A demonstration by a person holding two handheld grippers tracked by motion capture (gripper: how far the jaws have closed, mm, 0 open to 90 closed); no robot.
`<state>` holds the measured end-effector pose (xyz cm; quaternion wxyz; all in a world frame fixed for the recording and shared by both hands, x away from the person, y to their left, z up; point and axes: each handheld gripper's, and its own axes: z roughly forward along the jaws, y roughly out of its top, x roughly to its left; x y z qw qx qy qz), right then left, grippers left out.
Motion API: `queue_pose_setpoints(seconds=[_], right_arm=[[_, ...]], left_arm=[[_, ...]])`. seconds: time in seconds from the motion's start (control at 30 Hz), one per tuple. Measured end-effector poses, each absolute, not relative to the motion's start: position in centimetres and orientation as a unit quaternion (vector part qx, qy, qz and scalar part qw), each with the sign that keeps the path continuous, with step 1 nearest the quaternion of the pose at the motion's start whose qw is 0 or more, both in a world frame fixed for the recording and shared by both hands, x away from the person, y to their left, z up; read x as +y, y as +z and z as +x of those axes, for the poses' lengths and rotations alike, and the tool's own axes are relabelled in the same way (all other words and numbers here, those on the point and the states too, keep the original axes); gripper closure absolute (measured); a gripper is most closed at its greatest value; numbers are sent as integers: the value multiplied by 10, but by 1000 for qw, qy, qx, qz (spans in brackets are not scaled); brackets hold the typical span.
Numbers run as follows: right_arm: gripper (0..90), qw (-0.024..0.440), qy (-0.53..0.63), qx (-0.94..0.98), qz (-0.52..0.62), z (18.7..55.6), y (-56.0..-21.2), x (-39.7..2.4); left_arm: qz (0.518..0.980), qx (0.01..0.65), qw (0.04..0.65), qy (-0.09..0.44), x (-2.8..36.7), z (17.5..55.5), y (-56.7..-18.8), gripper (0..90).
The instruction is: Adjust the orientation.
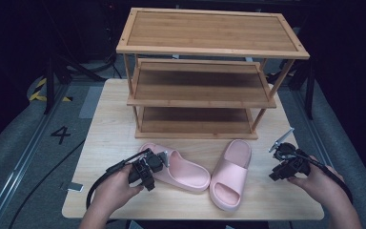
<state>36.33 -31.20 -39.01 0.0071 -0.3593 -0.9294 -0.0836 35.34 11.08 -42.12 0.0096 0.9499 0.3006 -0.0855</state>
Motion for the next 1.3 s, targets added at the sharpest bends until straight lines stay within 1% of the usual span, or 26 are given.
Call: queue_pose_setpoints(seconds=[0.23, 0.33, 0.4, 0.7, 0.8, 0.87, 0.93, 1.0, 1.13, 1.23, 1.3], right_arm=[[664, 4, -85, -927, -364, 357, -391, -317], [664, 1, -87, -926, -367, 354, -390, -320], [665, -1, -90, -924, -371, 352, -390, -324], [665, -5, -91, -918, -387, 344, -392, -331], [662, -3, -91, -918, -386, 342, -393, -334], [663, -3, -89, -918, -385, 342, -393, -334], [662, -2, -89, -919, -385, 342, -393, -335], [662, -5, -90, -918, -387, 343, -393, -334], [656, -4, -94, -920, -380, 345, -393, -331], [656, 1, -86, -923, -376, 346, -397, -326], [657, 3, -84, -924, -374, 346, -399, -323]], left_arm=[[936, 346, 13, -59, 117, 368, -424, 858], [934, 352, 12, -58, 119, 373, -424, 855], [934, 354, 12, -49, 119, 377, -424, 838], [926, 376, 18, -18, 117, 392, -423, 832], [925, 379, 18, -16, 117, 395, -423, 828], [923, 384, 25, -24, 119, 394, -420, 825], [922, 384, 32, -43, 121, 390, -413, 822], [923, 378, 45, -49, 119, 382, -403, 812], [941, 326, 82, -43, 100, 365, -378, 794], [947, 301, 100, -45, 88, 361, -372, 793], [949, 295, 103, -42, 81, 360, -373, 798]])
